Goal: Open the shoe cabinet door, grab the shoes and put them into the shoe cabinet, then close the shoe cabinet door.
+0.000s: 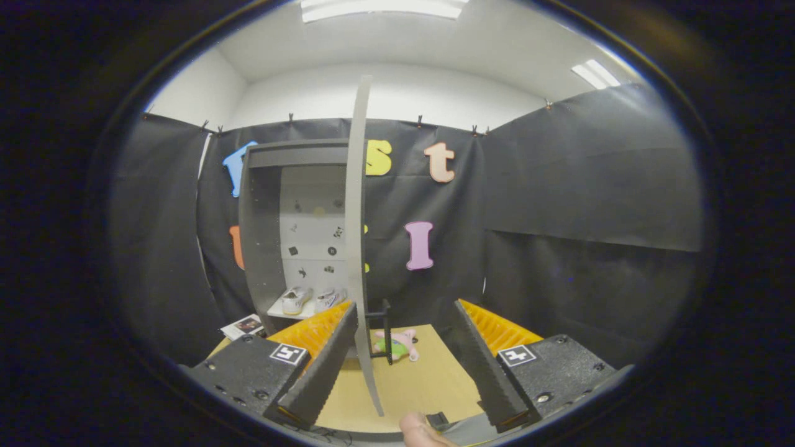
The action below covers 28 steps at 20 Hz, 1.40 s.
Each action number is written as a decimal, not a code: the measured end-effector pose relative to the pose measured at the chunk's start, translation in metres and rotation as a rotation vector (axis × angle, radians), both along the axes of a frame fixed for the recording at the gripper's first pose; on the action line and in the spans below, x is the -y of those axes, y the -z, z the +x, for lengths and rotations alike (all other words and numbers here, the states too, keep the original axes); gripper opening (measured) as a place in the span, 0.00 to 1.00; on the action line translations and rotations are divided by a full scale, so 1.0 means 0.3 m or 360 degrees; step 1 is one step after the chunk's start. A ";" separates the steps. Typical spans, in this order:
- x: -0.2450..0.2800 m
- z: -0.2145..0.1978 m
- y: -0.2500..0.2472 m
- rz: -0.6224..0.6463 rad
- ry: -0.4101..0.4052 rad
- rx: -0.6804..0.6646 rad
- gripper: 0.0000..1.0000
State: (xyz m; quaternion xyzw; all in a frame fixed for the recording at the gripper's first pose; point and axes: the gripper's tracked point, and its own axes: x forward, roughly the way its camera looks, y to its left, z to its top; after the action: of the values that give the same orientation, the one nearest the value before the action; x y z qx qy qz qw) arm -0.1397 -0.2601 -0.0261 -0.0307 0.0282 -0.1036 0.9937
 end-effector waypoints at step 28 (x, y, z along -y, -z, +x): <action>0.170 0.473 0.326 -0.0029 -0.0453 -0.0253 0.97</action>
State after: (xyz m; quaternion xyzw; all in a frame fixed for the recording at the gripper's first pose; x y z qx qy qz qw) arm 0.0021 -0.3110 -0.1239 -0.0515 0.1011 0.0407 0.9927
